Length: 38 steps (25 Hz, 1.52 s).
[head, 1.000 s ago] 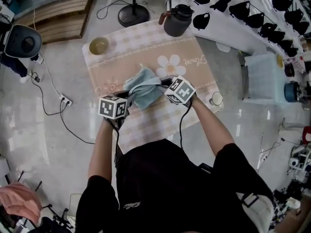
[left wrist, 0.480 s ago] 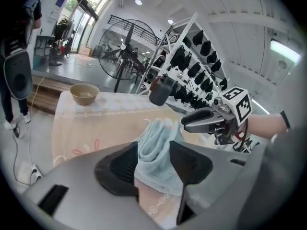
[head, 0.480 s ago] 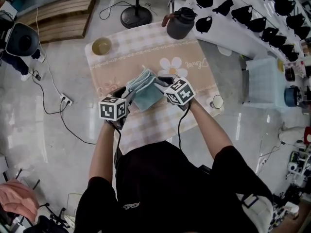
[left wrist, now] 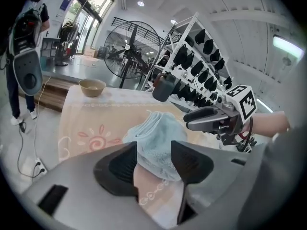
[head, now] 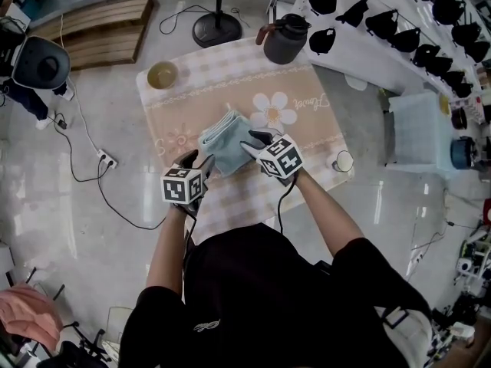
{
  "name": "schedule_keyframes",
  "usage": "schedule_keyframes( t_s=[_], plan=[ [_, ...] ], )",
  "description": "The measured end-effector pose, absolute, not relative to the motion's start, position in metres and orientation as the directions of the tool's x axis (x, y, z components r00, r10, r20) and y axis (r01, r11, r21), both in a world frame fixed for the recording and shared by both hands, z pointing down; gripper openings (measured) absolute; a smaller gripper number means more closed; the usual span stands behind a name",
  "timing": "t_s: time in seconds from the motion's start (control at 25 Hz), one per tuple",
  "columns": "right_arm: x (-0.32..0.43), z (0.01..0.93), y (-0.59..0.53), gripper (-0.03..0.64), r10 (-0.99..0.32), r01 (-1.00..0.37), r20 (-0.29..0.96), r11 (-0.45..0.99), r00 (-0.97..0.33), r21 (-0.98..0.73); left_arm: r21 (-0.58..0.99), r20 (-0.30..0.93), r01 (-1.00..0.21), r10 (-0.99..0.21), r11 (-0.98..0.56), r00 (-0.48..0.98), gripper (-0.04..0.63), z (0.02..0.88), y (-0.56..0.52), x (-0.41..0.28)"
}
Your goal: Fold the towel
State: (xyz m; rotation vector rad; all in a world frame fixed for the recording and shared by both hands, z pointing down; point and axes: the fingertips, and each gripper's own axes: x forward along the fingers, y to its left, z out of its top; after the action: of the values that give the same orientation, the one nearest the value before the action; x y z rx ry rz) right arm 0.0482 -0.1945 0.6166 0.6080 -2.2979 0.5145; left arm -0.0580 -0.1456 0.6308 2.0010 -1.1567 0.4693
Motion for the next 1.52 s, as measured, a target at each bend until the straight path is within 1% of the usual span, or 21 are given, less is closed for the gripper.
schedule_keyframes(
  t_s=[0.28, 0.32, 0.36, 0.4, 0.44, 0.48, 0.64, 0.76, 0.92, 1.24, 1.4, 1.52],
  plan=[
    [0.056, 0.628, -0.161, 0.149, -0.275, -0.575, 0.715, 0.790, -0.643, -0.212, 0.460, 0.657, -0.839, -0.525, -0.289, 0.541, 0.204, 0.645, -0.111, -0.043],
    [0.057, 0.629, -0.156, 0.143, -0.279, -0.581, 0.713, 0.784, -0.644, -0.218, 0.471, 0.655, -0.831, -0.513, -0.297, 0.555, 0.197, 0.646, -0.105, -0.038],
    [0.058, 0.631, -0.150, 0.112, -0.280, -0.586, 0.712, 0.779, -0.644, -0.223, 0.476, 0.654, -0.825, -0.505, -0.305, 0.564, 0.184, 0.647, -0.100, -0.035],
    [0.059, 0.633, -0.143, 0.064, -0.279, -0.587, 0.713, 0.777, -0.644, -0.226, 0.475, 0.654, -0.824, -0.502, -0.310, 0.566, 0.158, 0.646, -0.096, -0.032],
    [0.060, 0.634, -0.136, 0.015, -0.275, -0.583, 0.713, 0.780, -0.645, -0.226, 0.469, 0.655, -0.826, -0.505, -0.312, 0.562, 0.077, 0.646, -0.092, -0.030],
    [0.060, 0.636, -0.129, 0.009, -0.270, -0.575, 0.714, 0.787, -0.646, -0.222, 0.463, 0.656, -0.830, -0.510, -0.311, 0.557, 0.011, 0.644, -0.089, -0.029],
    [0.059, 0.639, -0.104, 0.002, -0.272, -0.555, 0.721, 0.811, -0.638, -0.185, 0.438, 0.683, -0.844, -0.496, -0.308, 0.536, 0.006, 0.646, -0.074, -0.022],
    [0.057, 0.642, -0.088, 0.002, -0.271, -0.558, 0.715, 0.806, -0.644, -0.197, 0.425, 0.708, -0.853, -0.475, -0.303, 0.522, 0.005, 0.653, -0.056, -0.017],
    [0.062, 0.643, -0.073, 0.002, -0.271, -0.556, 0.711, 0.806, -0.649, -0.201, 0.444, 0.705, -0.858, -0.491, -0.257, 0.512, 0.005, 0.656, -0.037, -0.009],
    [0.073, 0.629, -0.048, 0.002, -0.292, -0.550, 0.673, 0.810, -0.680, -0.203, 0.386, 0.684, -0.893, -0.578, -0.232, 0.445, 0.005, 0.627, -0.018, 0.005],
    [0.075, 0.616, -0.045, 0.002, -0.304, -0.529, 0.639, 0.827, -0.706, -0.191, 0.344, 0.655, -0.923, -0.661, -0.170, 0.366, 0.005, 0.609, -0.014, 0.003],
    [0.075, 0.600, -0.050, 0.002, -0.338, -0.542, 0.612, 0.821, -0.715, -0.179, 0.274, 0.638, -0.946, -0.703, -0.175, 0.315, 0.005, 0.588, -0.015, 0.000]
  ],
)
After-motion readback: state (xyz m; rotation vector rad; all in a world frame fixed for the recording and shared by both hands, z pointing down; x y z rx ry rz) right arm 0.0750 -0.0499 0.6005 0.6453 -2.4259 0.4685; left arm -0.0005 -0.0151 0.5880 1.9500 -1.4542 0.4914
